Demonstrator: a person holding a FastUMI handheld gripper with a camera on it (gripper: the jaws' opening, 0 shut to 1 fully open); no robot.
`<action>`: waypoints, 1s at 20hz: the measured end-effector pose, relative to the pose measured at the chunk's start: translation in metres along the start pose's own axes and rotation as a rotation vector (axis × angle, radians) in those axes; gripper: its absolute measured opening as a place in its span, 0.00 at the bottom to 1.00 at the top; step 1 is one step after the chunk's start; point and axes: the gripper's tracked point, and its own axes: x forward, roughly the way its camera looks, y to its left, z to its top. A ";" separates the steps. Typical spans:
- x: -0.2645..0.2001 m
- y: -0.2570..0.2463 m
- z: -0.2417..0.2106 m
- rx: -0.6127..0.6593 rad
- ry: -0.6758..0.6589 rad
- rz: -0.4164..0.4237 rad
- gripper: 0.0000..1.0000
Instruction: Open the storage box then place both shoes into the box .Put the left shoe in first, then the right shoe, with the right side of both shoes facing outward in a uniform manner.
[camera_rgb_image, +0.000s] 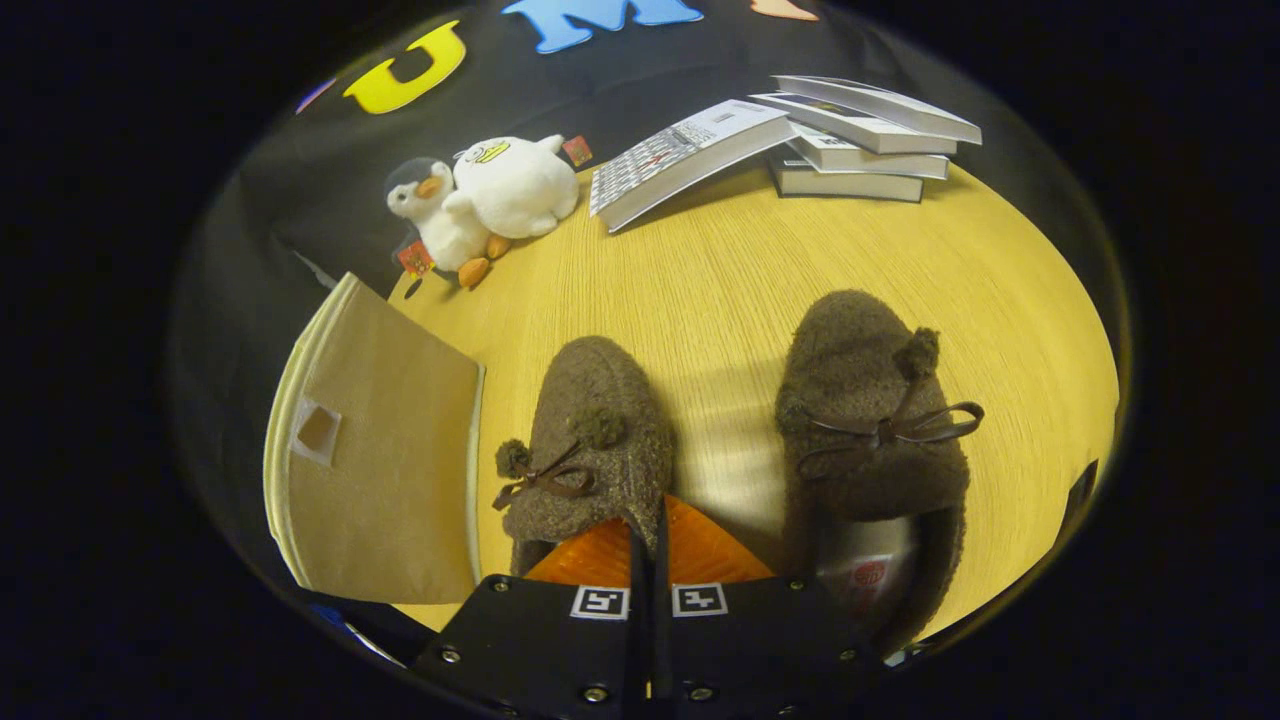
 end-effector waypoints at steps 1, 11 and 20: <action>-0.008 0.008 0.005 0.028 -0.005 0.024 0.02; -0.079 0.100 0.060 0.099 -0.101 0.213 0.02; -0.080 0.198 0.066 0.030 -0.111 0.303 0.02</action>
